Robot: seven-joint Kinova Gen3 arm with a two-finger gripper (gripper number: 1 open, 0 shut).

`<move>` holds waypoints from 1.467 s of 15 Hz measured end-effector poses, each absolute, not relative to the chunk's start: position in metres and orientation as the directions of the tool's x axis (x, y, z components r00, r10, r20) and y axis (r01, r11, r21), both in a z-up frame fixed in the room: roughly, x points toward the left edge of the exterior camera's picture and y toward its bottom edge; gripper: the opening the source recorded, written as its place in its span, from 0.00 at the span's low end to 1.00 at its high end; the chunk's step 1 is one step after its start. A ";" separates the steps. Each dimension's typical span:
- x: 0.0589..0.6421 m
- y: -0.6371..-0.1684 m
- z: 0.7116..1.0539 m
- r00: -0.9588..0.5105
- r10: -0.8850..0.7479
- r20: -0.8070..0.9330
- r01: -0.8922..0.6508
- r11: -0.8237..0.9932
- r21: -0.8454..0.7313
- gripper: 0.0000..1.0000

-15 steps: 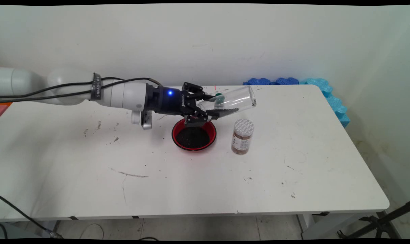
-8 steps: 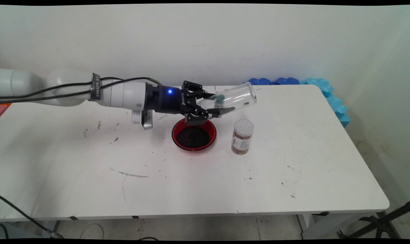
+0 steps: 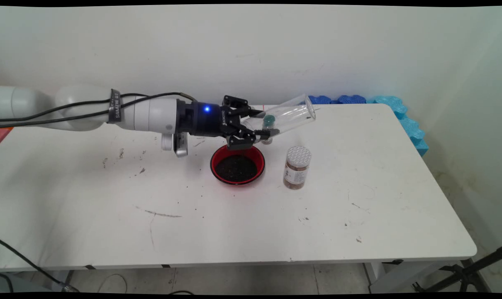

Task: Pour the black seasoning powder in the red bowl

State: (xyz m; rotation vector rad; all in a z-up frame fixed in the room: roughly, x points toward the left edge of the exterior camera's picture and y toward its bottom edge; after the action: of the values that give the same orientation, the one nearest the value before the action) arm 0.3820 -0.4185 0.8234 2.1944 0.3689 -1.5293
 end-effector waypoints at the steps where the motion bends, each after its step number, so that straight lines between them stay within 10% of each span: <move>1: 0.383 -0.418 0.824 0.351 -0.035 -0.936 0.453 -0.868 0.203 0.00; 22: 0.391 -0.416 0.833 0.322 -0.123 -0.939 0.438 -0.860 0.262 0.00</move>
State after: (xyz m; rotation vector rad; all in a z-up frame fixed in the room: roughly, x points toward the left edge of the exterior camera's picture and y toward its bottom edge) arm 0.3912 -0.4158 0.8333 2.1172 0.2773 -1.5659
